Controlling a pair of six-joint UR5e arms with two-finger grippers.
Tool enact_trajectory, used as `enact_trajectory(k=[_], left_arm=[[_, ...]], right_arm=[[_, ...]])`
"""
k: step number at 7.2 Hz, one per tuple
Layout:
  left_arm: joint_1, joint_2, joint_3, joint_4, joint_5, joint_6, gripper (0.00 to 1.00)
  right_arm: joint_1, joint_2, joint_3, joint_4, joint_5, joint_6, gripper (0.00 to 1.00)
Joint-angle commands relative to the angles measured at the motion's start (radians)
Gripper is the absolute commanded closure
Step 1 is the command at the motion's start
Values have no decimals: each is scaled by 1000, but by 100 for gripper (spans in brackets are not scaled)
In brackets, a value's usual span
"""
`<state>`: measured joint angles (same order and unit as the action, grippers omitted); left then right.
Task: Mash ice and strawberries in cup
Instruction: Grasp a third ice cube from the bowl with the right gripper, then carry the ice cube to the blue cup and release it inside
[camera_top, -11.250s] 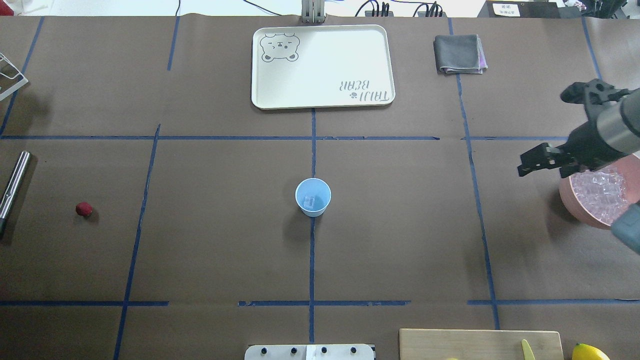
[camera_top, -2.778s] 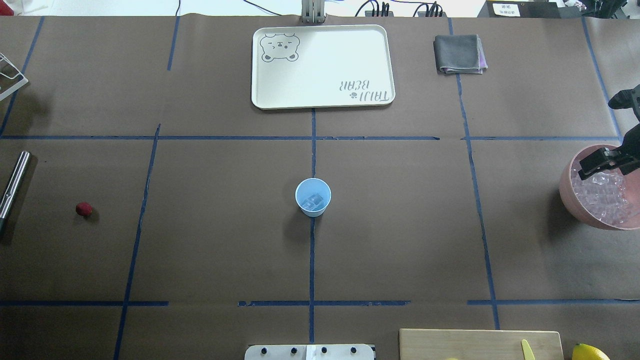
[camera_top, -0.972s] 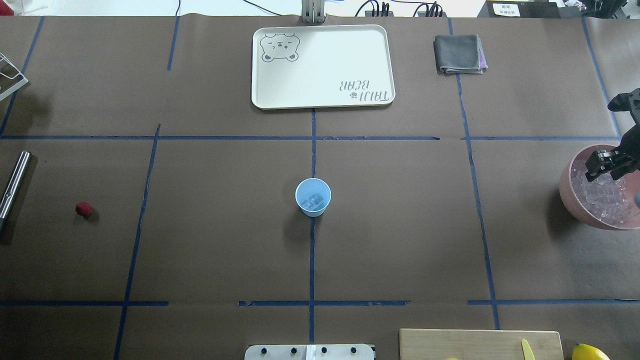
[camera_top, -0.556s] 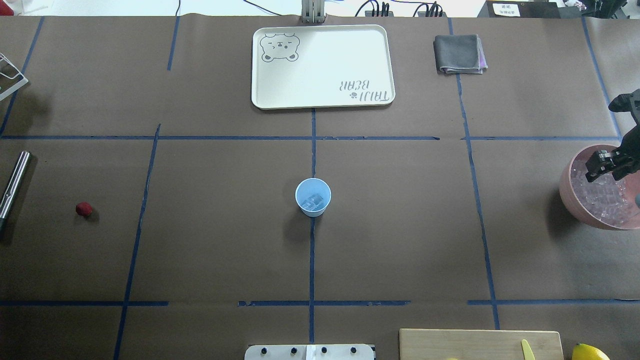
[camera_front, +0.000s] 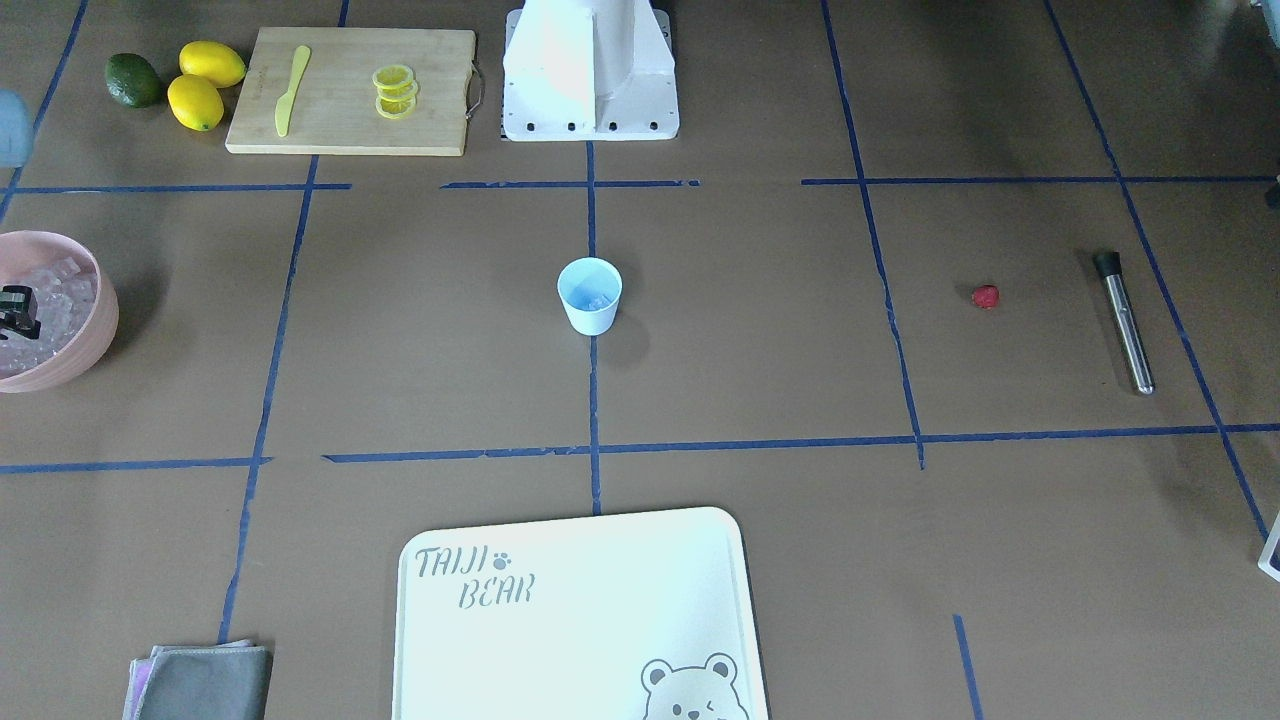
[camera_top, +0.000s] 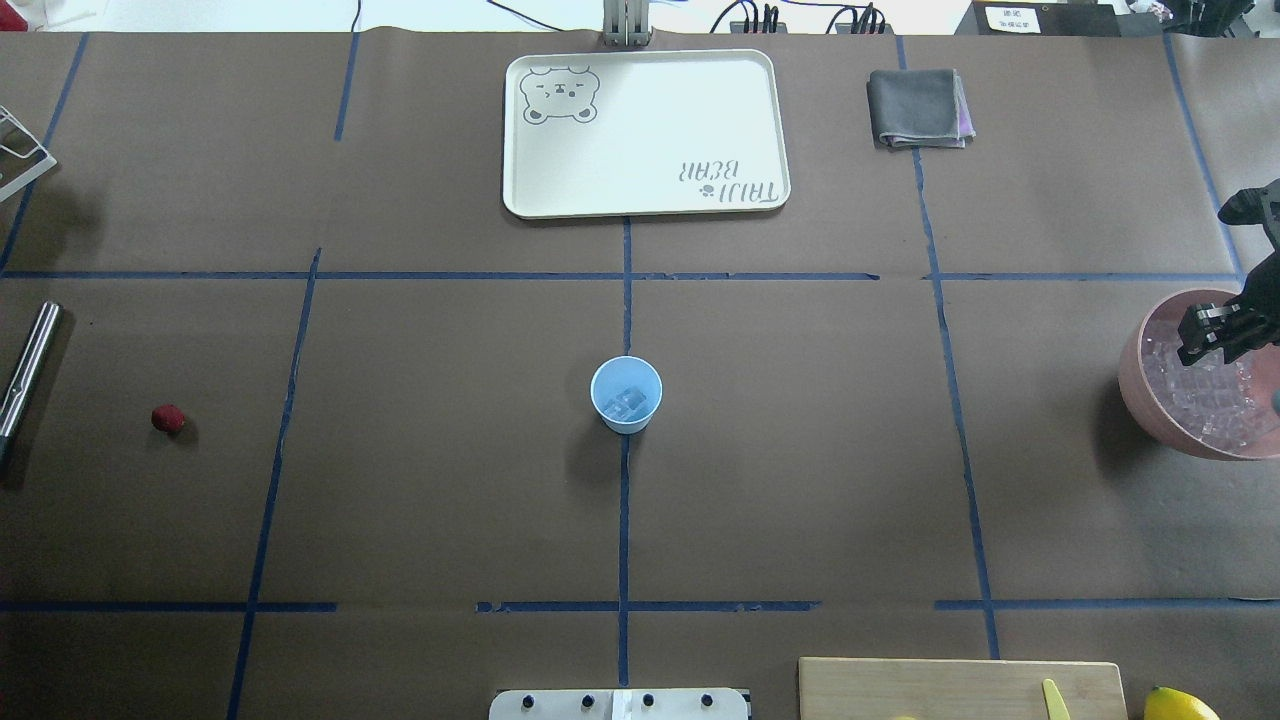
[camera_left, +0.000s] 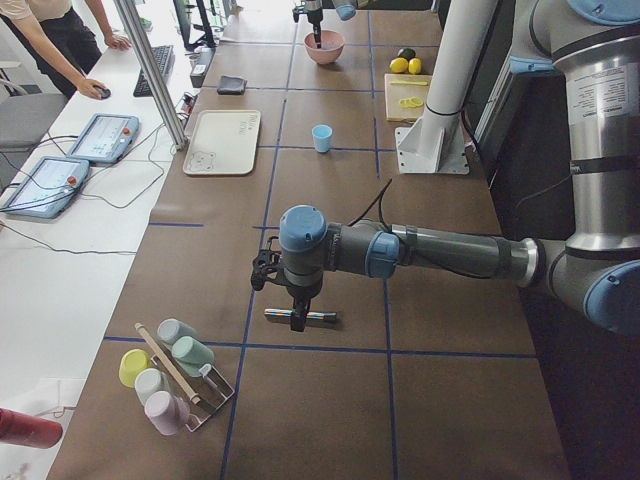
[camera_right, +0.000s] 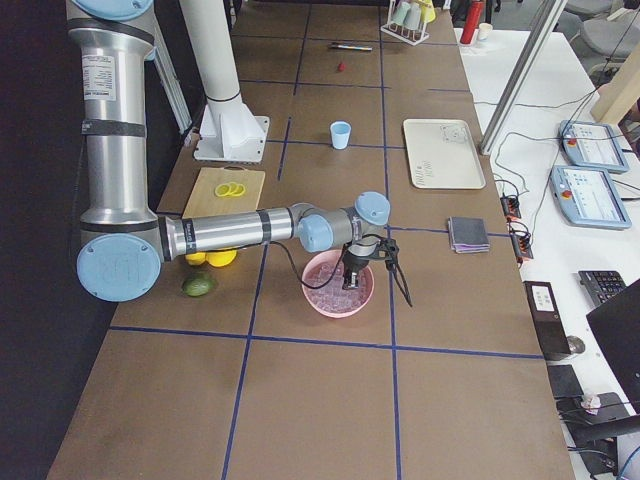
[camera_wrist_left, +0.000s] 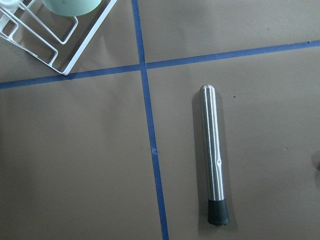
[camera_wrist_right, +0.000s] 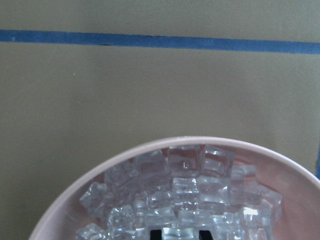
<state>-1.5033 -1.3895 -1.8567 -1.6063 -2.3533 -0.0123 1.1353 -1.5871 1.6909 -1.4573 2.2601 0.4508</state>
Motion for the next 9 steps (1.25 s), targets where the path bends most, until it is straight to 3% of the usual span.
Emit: enact_trajectory(k=[1,2,3,4,6,7,9], left_arm=[[0,1,-1,0,0,0,0],[0,1,-1,0,0,0,0],[0,1,-1,0,0,0,0],[0,1,-2,0,-1,0,0],[0,0,-1,2,-1,0,0],[0,1,-1,0,-1,0,0],[0,0,-1,0,-1,0,0]], right_arm=[[9,-1,24,0,15,11,100],[59,7,59,-5,39,9,100],[66,4,152,-17,56,28,100],[46,24,238,-21,59,143,100],[-123,146,344,-18,50,542,100],[-238,271,346,-20,11,776,100],[-485,469,304,-21,-171,1105,100]])
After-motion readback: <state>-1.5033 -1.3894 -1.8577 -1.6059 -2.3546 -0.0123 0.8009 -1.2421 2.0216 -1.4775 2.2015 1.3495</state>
